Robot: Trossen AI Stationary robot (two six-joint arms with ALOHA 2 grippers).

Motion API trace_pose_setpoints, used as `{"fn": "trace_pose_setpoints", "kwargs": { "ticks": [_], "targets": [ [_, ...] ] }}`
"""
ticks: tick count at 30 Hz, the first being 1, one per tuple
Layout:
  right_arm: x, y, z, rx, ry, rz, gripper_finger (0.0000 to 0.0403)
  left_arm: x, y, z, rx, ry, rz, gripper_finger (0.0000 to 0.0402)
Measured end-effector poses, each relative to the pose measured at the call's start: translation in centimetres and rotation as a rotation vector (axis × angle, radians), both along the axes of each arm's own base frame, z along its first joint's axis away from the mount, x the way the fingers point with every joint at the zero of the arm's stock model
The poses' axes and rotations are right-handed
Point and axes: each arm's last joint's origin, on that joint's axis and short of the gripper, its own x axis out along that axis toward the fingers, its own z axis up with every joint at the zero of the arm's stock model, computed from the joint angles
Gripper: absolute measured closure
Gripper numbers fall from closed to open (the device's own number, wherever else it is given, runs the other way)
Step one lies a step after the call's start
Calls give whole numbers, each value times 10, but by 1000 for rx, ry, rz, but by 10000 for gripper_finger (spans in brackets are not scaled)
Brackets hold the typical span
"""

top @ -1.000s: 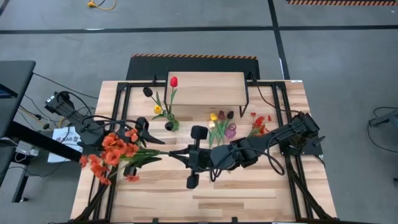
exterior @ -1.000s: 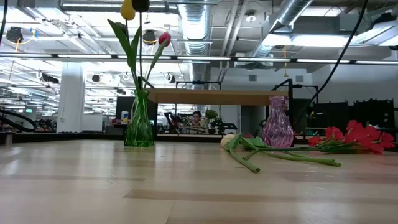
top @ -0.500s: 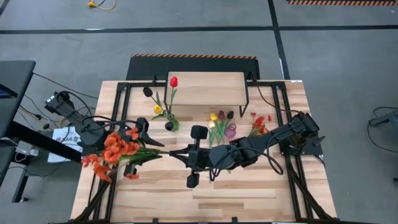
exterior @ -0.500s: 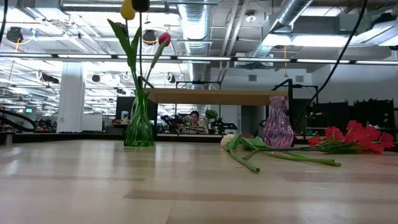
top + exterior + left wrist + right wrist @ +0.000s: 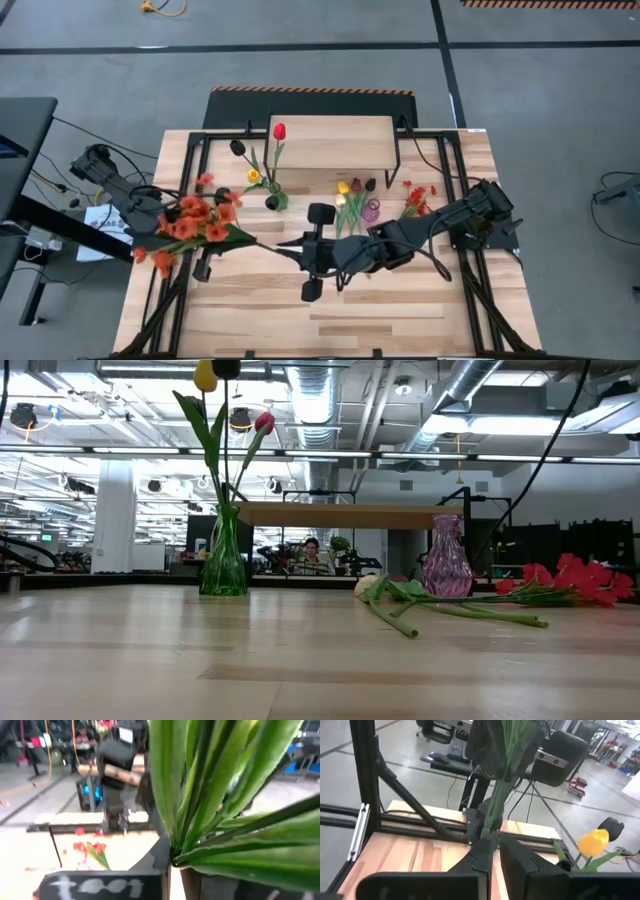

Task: Pick and place flowers into a vace then onto a shelf
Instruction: Put the left orange flowers into the green vase

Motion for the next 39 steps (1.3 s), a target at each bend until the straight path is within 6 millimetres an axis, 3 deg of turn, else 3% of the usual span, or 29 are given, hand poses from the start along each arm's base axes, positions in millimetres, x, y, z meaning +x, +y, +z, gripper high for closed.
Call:
{"fn": "trace_pose_setpoints", "kwargs": {
  "ticks": [9, 18, 26, 39],
  "targets": [
    [2, -3, 1, 25, -6, 1, 330, -4, 1, -6, -49, 89, -104, 399],
    [9, -16, 1, 160, -2, 85, 269, 16, -5, -24, -27, 209, -144, 400],
    [8, -12, 3, 178, -19, 129, 222, 30, -5, -32, -8, 240, -121, 396],
    [9, -15, 2, 174, -13, 120, 212, 44, -6, -28, 24, 148, -110, 394]
  ]
}}
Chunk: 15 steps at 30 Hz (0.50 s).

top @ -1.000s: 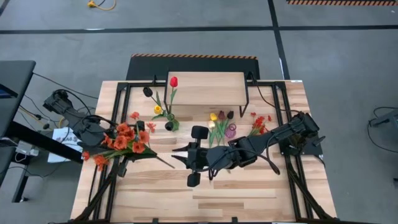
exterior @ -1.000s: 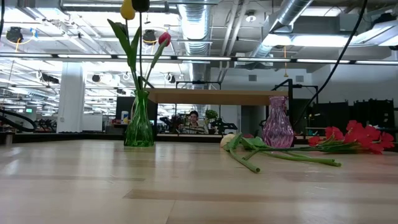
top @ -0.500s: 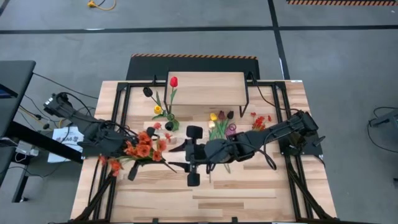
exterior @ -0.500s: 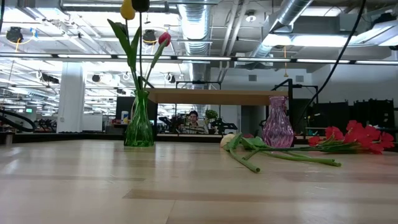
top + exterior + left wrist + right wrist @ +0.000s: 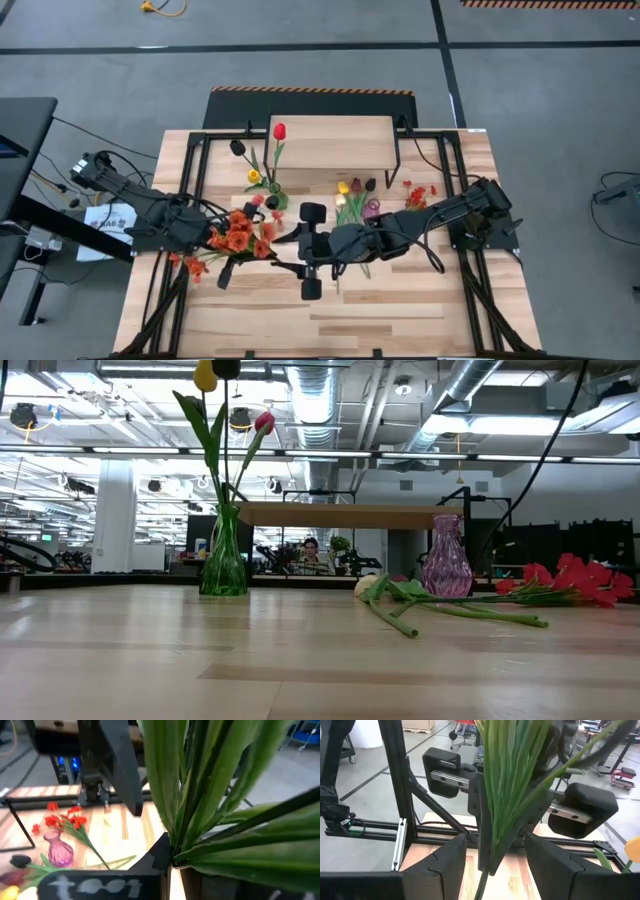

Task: Pick and place flowers into a vace then onto a shelf
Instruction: Put the left orange flowers into the green vase

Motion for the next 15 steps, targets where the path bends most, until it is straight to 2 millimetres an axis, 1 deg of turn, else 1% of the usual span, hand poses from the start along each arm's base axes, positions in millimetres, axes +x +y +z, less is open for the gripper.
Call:
{"fn": "trace_pose_setpoints", "kwargs": {
  "ticks": [3, 15],
  "targets": [
    [1, -4, 0, 0, 3, -8, 217, 1, -1, 4, -17, -40, -20, 394],
    [3, -7, 0, 2, -4, -14, 221, 1, 0, 5, -14, -45, -10, 397]
  ]
}}
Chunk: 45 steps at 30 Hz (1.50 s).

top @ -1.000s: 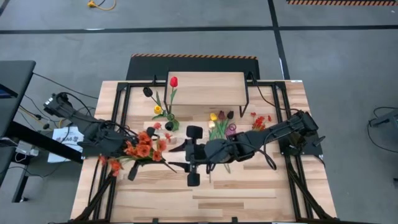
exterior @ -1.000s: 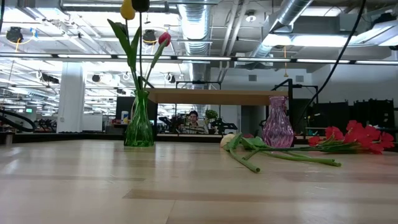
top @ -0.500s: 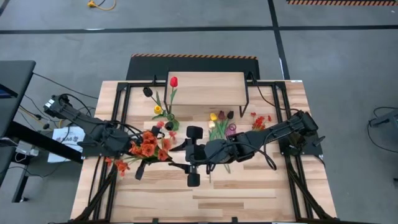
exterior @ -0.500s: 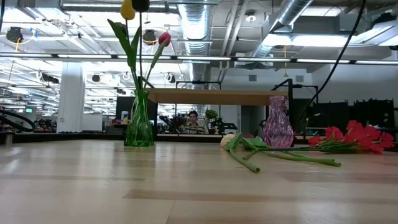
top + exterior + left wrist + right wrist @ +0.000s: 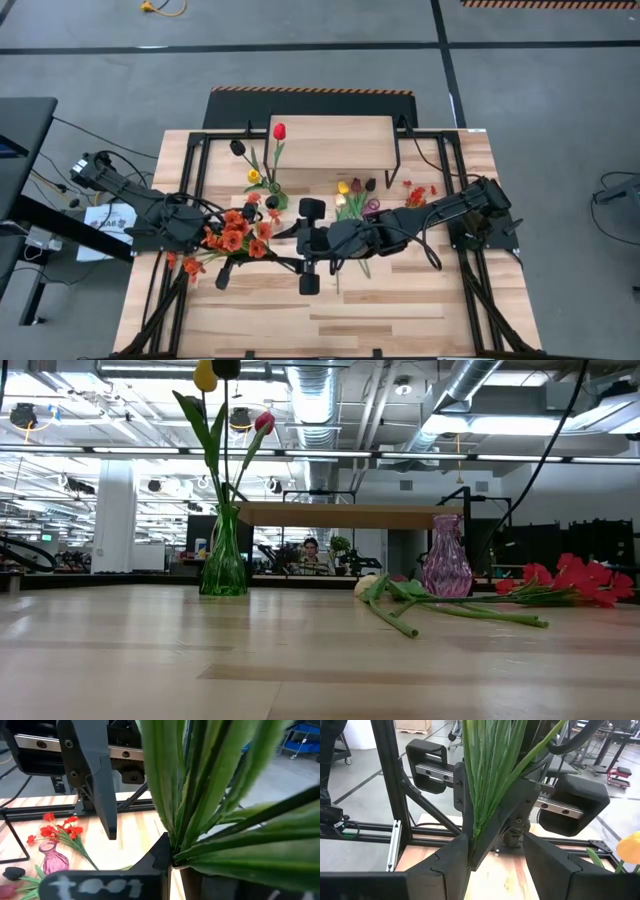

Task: Pick and place flowers into a vace then onto a shelf
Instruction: Put the left orange flowers into the green vase

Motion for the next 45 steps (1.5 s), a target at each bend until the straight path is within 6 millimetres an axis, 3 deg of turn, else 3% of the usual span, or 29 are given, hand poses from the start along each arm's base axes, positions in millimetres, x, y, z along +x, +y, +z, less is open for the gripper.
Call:
{"fn": "trace_pose_setpoints", "kwargs": {
  "ticks": [18, 22, 26, 30, 35, 45],
  "targets": [
    [5, -10, 3, 28, -23, 45, 232, 8, -4, -4, 27, -7, 8, 396],
    [5, -10, 1, 23, -9, 45, 276, 9, -3, -4, 28, -6, 15, 396],
    [4, -9, 0, 20, 4, 56, 376, 9, -2, -4, 29, -6, 23, 396],
    [4, -9, 0, 20, 9, 54, 394, 9, -2, -4, 30, -7, 40, 388],
    [4, -10, -1, 15, 14, 44, 399, 9, -1, -4, 24, -11, 74, 345],
    [4, -10, -2, 9, 24, 33, 401, 7, 0, -10, 16, 57, 107, 210]
  ]
}}
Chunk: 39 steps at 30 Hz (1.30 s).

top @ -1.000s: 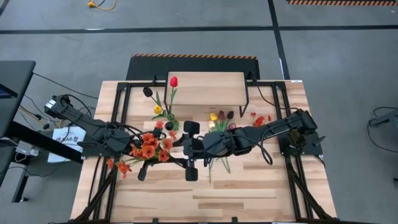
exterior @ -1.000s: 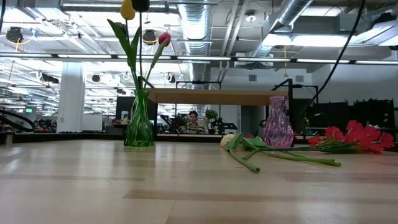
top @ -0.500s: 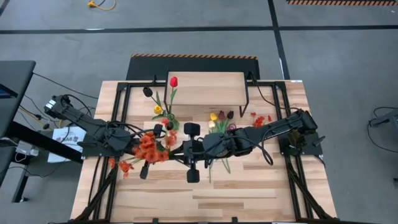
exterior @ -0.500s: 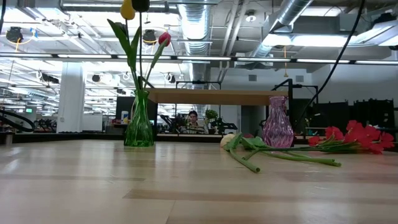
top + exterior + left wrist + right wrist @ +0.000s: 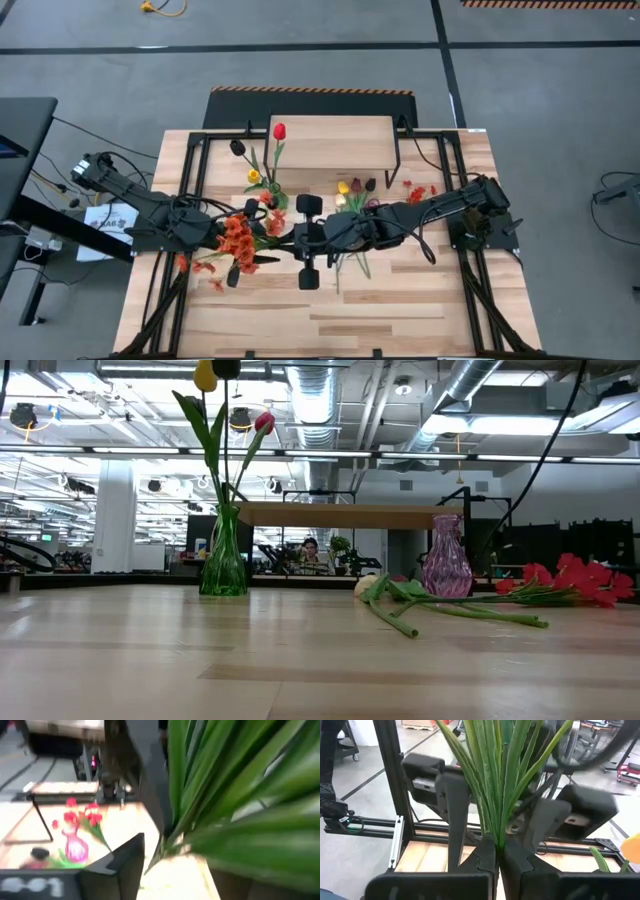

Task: Pick and place flowers into a vace then onto a shelf
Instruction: Put the left orange flowers into the green vase

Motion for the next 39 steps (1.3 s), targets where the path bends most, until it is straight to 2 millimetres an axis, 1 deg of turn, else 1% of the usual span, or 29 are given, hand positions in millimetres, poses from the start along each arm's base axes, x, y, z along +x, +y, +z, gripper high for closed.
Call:
{"fn": "trace_pose_setpoints", "kwargs": {
  "ticks": [4, 8, 11, 15, 22, 25, 28, 32, 35, 37, 39],
  "targets": [
    [-2, 2, -2, -18, 15, -35, 402, -4, 1, -3, -14, 49, -11, 172],
    [-3, 6, -2, -19, 14, -29, 402, -12, 3, 2, -63, 52, -72, 152],
    [-4, 7, -1, -20, 14, -29, 402, -20, 6, 9, -104, 32, -115, 146],
    [-8, 8, 2, -22, 11, -34, 402, -36, 14, 17, -139, 13, -121, 145],
    [-20, 15, 13, -38, -13, -83, 403, -60, 22, 19, -133, 47, -30, 145],
    [-31, 23, 22, -46, -36, -94, 403, -67, 20, 12, -152, 79, 12, 145],
    [-41, 34, 26, -87, -47, -153, 403, -73, 17, 1, -166, 81, 46, 145],
    [-52, 52, 27, -128, -61, -228, 403, -82, 8, -8, -183, 21, 73, 145],
    [-60, 65, 27, -152, -68, -249, 403, -90, 0, -13, -183, -38, 32, 145],
    [-64, 73, 23, -151, -91, -264, 403, -96, -6, -17, -178, -71, 2, 145],
    [-63, 79, 12, -142, -128, -253, 403, -100, -12, -23, -174, -96, -15, 145]
  ]
}}
